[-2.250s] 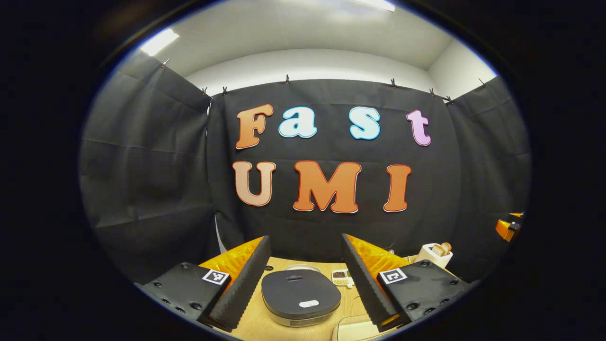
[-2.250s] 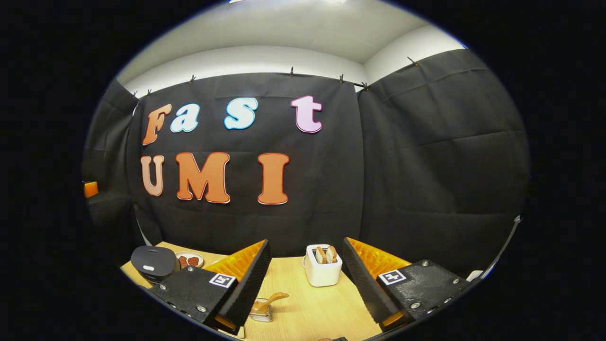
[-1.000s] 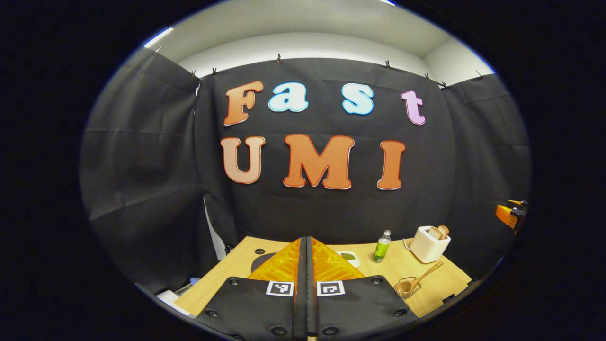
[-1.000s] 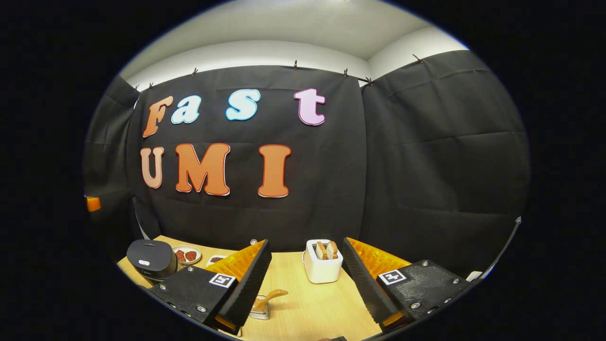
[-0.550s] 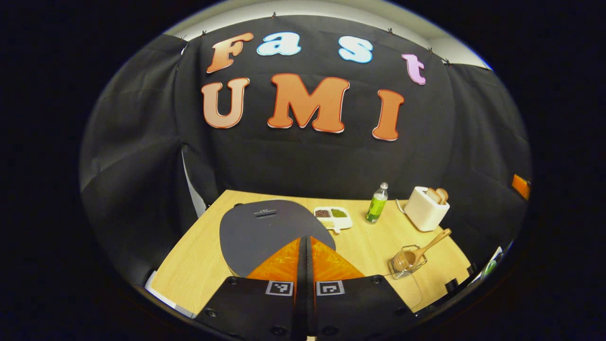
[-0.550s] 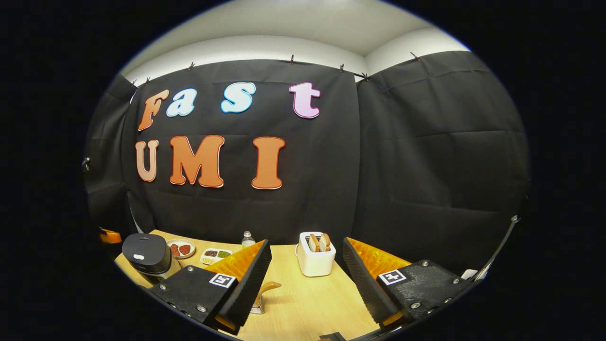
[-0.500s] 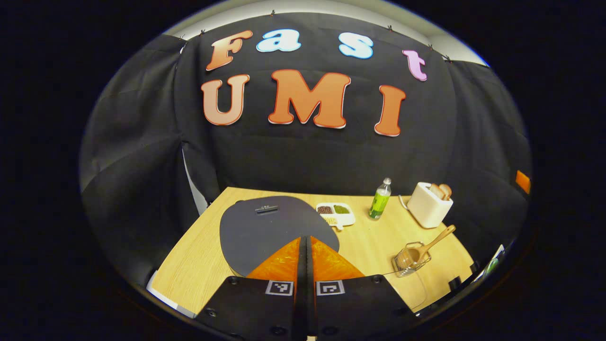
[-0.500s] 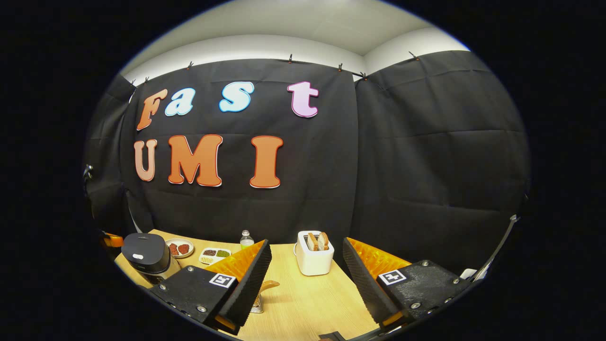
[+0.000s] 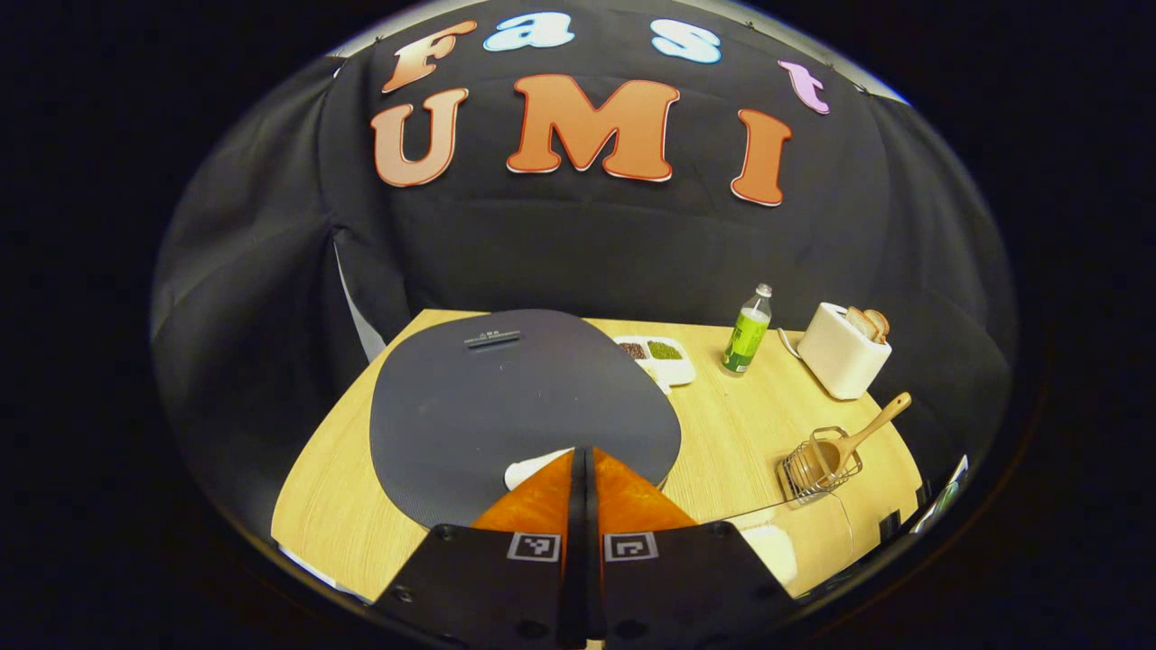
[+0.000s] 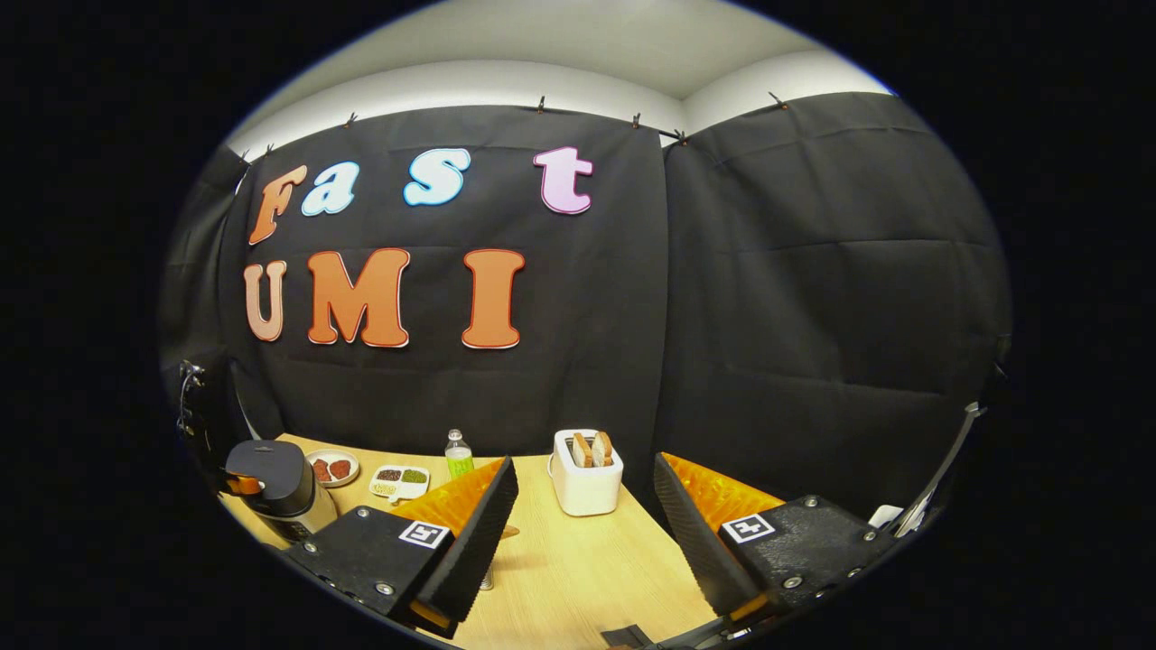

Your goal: Close the left gripper, press the button to open the rice cooker; take a wooden spoon from the chopstick holder with the right hand, scoop a spoonful of rice and pour it into the rice cooker, then put the wooden spoon back into the chopstick holder.

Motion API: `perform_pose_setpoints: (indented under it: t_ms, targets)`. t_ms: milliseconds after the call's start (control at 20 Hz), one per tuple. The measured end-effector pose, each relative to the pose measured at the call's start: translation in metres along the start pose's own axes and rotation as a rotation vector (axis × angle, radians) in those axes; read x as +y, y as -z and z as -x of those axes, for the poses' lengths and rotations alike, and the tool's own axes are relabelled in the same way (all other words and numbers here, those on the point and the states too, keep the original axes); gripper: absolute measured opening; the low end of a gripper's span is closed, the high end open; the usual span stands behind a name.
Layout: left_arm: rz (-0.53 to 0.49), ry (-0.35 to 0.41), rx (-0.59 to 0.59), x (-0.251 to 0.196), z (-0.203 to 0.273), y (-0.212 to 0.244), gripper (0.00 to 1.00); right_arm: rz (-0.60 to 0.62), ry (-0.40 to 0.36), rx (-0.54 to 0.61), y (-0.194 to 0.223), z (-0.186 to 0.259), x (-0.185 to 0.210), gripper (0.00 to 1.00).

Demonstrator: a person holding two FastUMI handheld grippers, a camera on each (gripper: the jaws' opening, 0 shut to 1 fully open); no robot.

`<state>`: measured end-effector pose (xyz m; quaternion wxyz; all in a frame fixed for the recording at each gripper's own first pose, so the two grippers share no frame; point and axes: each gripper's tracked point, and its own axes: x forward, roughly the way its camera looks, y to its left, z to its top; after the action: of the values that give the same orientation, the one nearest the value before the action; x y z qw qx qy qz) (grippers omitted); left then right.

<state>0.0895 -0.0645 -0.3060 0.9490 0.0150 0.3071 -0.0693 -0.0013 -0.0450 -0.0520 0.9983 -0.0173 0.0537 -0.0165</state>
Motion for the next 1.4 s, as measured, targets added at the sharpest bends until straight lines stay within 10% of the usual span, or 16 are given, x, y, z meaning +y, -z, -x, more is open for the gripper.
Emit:
perform_pose_setpoints:
  t_ms: [850, 1100, 1400]
  targets:
    - [0.093, 0.160, 0.306, 0.003, -0.004, 0.001, 0.01, -0.067, -0.111, -0.031, -0.003, 0.014, 0.031, 0.94]
    - [0.069, 0.104, 0.315, 0.003, 0.000, 0.000, 0.04, -0.106, -0.097, -0.033, -0.005, 0.020, 0.016, 0.94]
    - [-0.021, 0.018, -0.045, -0.003, 0.051, -0.136, 0.00, -0.113, -0.086, -0.059, -0.013, 0.019, 0.007, 0.94]
